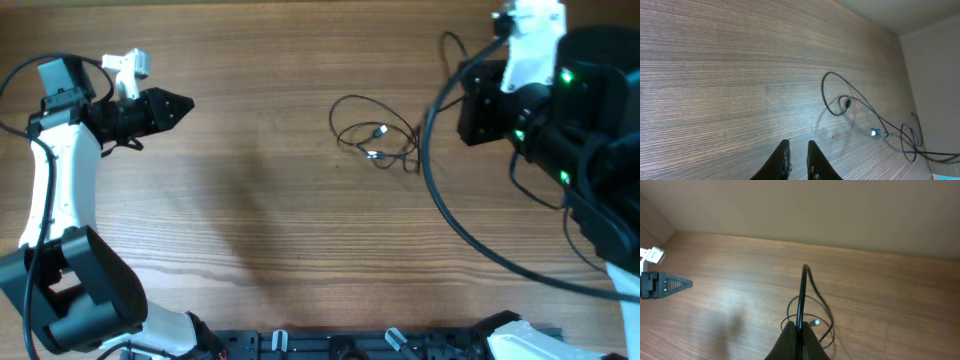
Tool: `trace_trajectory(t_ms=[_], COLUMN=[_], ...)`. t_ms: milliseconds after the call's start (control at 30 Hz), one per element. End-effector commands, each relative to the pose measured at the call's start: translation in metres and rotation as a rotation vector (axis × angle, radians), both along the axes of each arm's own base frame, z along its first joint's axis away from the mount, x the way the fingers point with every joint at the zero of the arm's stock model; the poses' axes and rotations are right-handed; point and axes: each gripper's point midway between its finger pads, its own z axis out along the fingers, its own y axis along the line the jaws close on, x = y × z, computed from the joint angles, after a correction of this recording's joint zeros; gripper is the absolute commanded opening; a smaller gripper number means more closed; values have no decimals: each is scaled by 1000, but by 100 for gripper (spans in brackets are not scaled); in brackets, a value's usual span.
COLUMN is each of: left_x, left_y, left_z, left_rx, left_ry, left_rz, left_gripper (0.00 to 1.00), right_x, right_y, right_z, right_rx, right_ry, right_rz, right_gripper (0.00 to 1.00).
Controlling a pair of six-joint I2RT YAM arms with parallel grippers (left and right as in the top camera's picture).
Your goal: Untangle cables
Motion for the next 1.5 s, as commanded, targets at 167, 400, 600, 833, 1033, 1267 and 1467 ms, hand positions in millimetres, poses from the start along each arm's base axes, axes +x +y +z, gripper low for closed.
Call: trace_trajectory(t_ms=[167,400,600,833,1033,1267,1467], left_x=[-6,-12,-10,-10,-11,-9,-9], left_y=[-67,-98,-99,-99,-103,-101,-101], left_z=[12,11,8,8,8,7,7], left_rx=[-19,-10,18,18,18,34,33], left_ry=[-26,-26,-31,-30,-30,-37,-37], left_rz=[-166,-245,-244,-244,-254,-247,-247], left_gripper=[16,16,17,17,17,17,17], right_x=[64,101,92,25,20,-7,7], right_y=[-96,-202,-157,-80,11,63,92], right_z=[-58,-121,-6,91,58,58,32], right_rx=[-279,-295,-98,72,230,344,190], right_ry=[134,304,-34,-336,-187,-133,-97], right_rz=[-493,-913,-571,-118,473,755,615], right_gripper=[4,4,4,4,4,4,4])
